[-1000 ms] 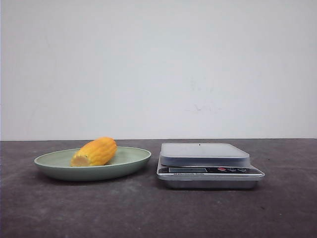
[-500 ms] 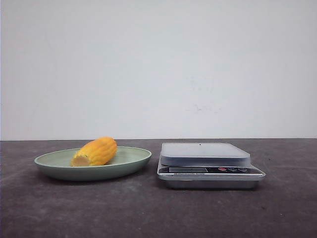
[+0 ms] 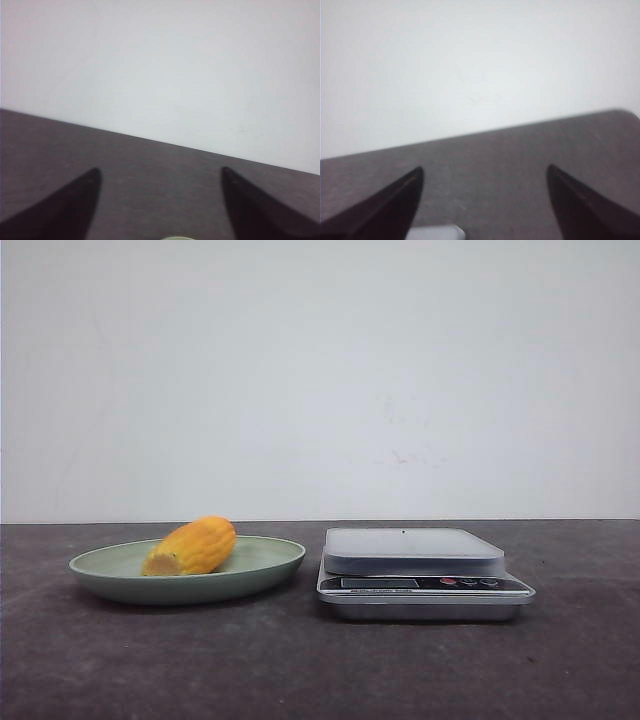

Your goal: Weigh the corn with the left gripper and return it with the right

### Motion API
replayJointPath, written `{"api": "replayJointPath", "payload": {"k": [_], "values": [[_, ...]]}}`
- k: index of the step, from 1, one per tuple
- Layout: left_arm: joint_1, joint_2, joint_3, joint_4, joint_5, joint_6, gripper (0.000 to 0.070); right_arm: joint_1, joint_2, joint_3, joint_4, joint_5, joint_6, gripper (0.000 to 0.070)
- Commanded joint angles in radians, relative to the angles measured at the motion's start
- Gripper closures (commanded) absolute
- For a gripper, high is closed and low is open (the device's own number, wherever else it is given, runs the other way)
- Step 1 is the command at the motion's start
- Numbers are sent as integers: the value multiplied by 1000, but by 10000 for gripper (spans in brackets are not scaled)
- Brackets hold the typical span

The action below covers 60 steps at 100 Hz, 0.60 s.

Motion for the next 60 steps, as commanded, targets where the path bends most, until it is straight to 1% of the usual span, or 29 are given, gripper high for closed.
{"api": "replayJointPath", "payload": {"k": [1, 9, 17, 25, 33, 38, 45, 60], "values": [[-19, 22, 72, -25, 12, 24, 164, 17, 35, 54, -26, -3, -43, 154], [-51, 53, 133, -63, 12, 34, 165, 35, 65, 102, -61, -3, -61, 154], [-91, 95, 172, -68, 12, 39, 167, 45, 90, 136, -87, -5, -68, 154], [-143, 163, 196, -75, 11, 66, 167, 52, 112, 158, -104, -14, -70, 154], [-198, 253, 201, -104, 10, 82, 168, 58, 127, 168, -123, -41, -70, 154], [-230, 319, 201, -130, -11, 89, 168, 61, 130, 169, -130, -60, -70, 154], [-265, 417, 201, -147, -31, 102, 168, 66, 134, 169, -141, -61, -70, 154], [-309, 622, 201, -135, -31, 109, 169, 70, 134, 169, -150, -60, -73, 154]]}}
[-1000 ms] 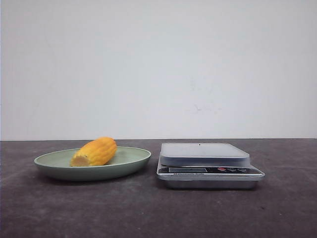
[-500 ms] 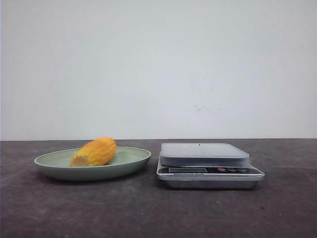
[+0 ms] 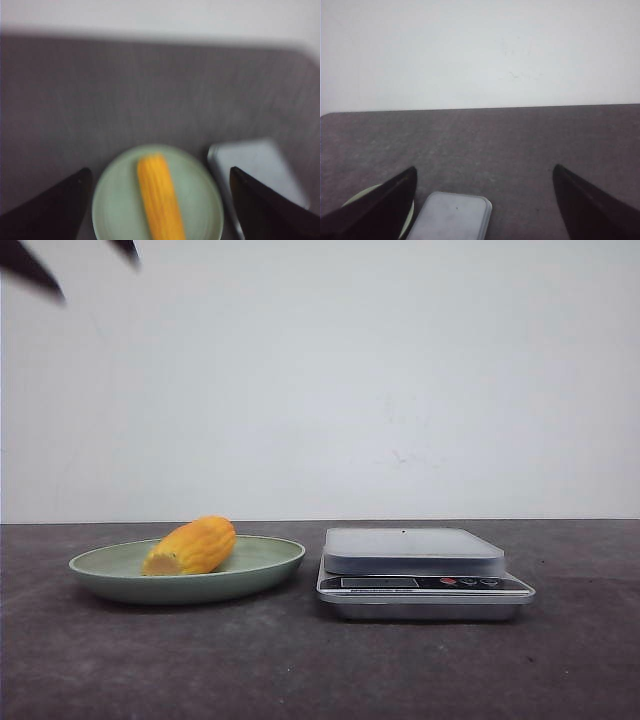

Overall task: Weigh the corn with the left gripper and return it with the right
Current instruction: 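Lower the left gripper onto the yellow corn cob on the green plate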

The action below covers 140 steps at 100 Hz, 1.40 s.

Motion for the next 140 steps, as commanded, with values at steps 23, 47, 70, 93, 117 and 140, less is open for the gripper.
{"api": "replayJointPath", "payload": {"k": [23, 47, 70, 93, 117, 140], "values": [[-76, 322, 14, 83, -10, -24, 184, 2, 5, 18, 5, -1, -12, 154], [-139, 502, 14, 114, -31, -60, 184, 2, 5, 18, 3, 0, -14, 154], [-184, 570, 14, 114, -112, -62, 185, 2, 4, 18, -6, 1, -14, 154], [-198, 572, 14, 117, -179, -88, 275, 2, 3, 18, -16, 8, -15, 154], [-198, 584, 14, 117, -179, -87, 326, 2, 3, 18, -19, 8, -15, 154], [-201, 598, 14, 113, -178, -81, 459, 2, 3, 18, -17, 8, -14, 154]]}}
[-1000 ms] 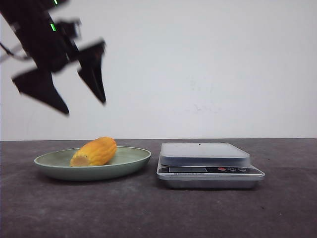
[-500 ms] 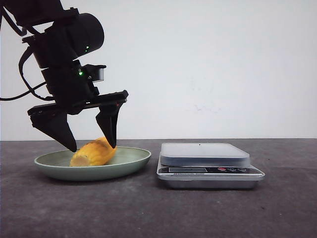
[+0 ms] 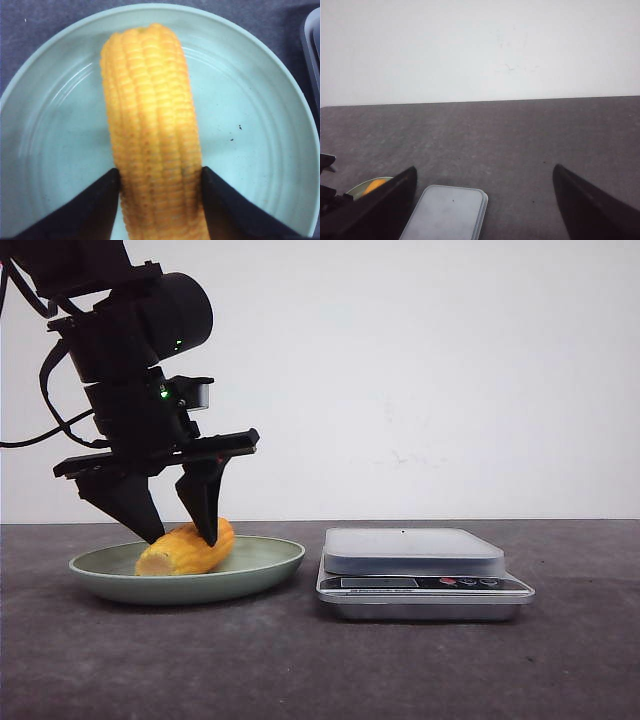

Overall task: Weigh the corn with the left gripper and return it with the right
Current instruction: 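Lower the left gripper onto the yellow corn cob on the green plate, then close the left gripper on the corn and carry it over the scale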

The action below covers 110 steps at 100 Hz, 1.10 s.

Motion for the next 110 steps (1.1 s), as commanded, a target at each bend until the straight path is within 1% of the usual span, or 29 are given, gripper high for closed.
{"api": "replayJointPath", "payload": {"k": [1, 4, 8, 10, 11, 12, 14, 16, 19, 32, 48, 58, 66, 76, 82, 91, 110], "values": [[-10, 34, 14, 1, -2, 3, 459, 2, 3, 18, 10, 4, -8, 155], [-11, 38, 14, 0, -2, 3, 466, 2, 3, 18, 10, 4, -8, 155], [-11, 43, 14, -2, -2, 3, 502, 2, 3, 18, 10, 5, -8, 155], [-11, 45, 14, -2, -2, 3, 542, 2, 3, 18, 10, 6, -8, 155], [-12, 45, 14, -2, -2, 3, 583, 2, 3, 18, 10, 7, -8, 155], [-13, 45, 14, -2, -2, 4, 598, 2, 3, 18, 10, 8, -8, 155], [-14, 45, 14, -2, -2, 6, 678, 2, 3, 18, 10, 12, -8, 155], [-16, 45, 14, 0, -2, 8, 700, 2, 3, 18, 9, 16, -9, 155], [-21, 42, 15, 3, -2, 10, 689, 2, 3, 18, 9, 22, -10, 155], [-31, -7, 23, -7, -2, 27, 690, 2, 3, 18, 10, 24, -12, 155], [-44, -135, 60, -64, -2, 32, 690, 2, 3, 18, 9, 23, -12, 155], [-72, -205, 110, -112, 1, 29, 690, 2, 3, 18, 10, 23, -12, 155], [-113, -231, 166, -139, 3, -10, 690, 2, 3, 18, 9, 23, -11, 155], [-175, -232, 226, -119, 3, -86, 690, 2, 3, 18, 10, 23, -11, 155], [-214, -219, 250, -86, 1, -127, 690, 2, 3, 18, 10, 23, -11, 155], [-277, -179, 269, -19, -28, -183, 690, 2, 3, 18, 9, 23, -11, 155], [-345, -61, 275, 85, -85, -286, 690, 2, 3, 18, 6, 23, -11, 155]]}}
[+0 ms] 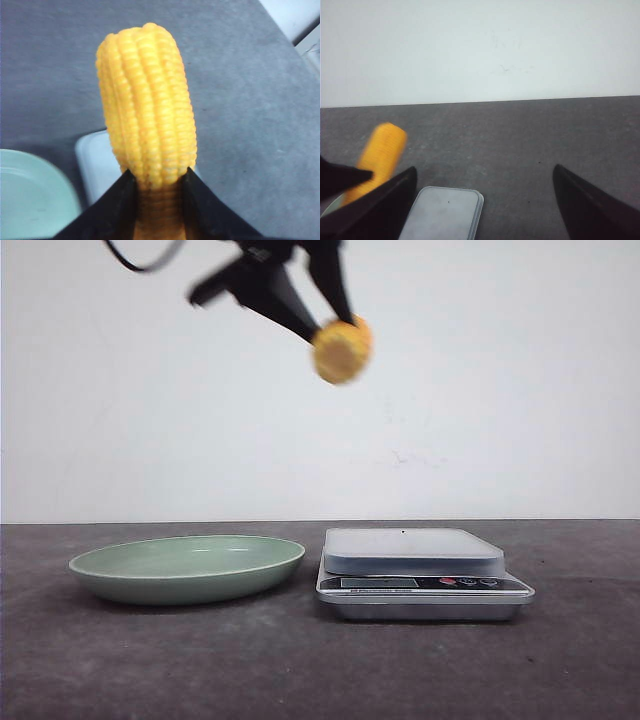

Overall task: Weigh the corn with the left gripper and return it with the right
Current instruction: 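Close the left gripper on the corn and carry it over the scale, then lower the corn onto the scale and open the left gripper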

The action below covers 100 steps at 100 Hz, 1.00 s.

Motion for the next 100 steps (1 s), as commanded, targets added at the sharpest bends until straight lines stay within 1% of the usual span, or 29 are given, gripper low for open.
{"api": "replayJointPath", "payload": {"k": [1, 15, 27, 39, 47, 56, 62, 77, 85, 100], "values": [[-21, 57, 23, 38, -20, -74, 690, 2, 3, 18, 6, 1, -10, 155], [-45, 151, 25, 77, -32, -124, 690, 2, 3, 18, -6, 1, -10, 155], [-49, 212, 26, 79, -48, -147, 690, 2, 3, 18, -9, 1, -11, 155], [-49, 250, 26, 75, -63, -147, 690, 2, 3, 18, -13, 1, -11, 155], [-49, 261, 27, 51, -98, -145, 690, 2, 3, 18, -18, 1, -11, 155], [-54, 263, 27, 40, -141, -118, 690, 2, 3, 18, -21, 1, -11, 155], [-58, 263, 27, 40, -154, -112, 690, 2, 3, 18, -20, 1, -11, 155], [-58, 263, 36, 32, -154, -108, 690, 2, 3, 18, -21, 1, -11, 155], [-58, 263, 36, 34, -143, -108, 670, 2, 3, 18, -21, 1, -11, 155], [-59, 266, 36, 35, -117, -88, 672, 2, 3, 18, -23, 1, -10, 155]]}}
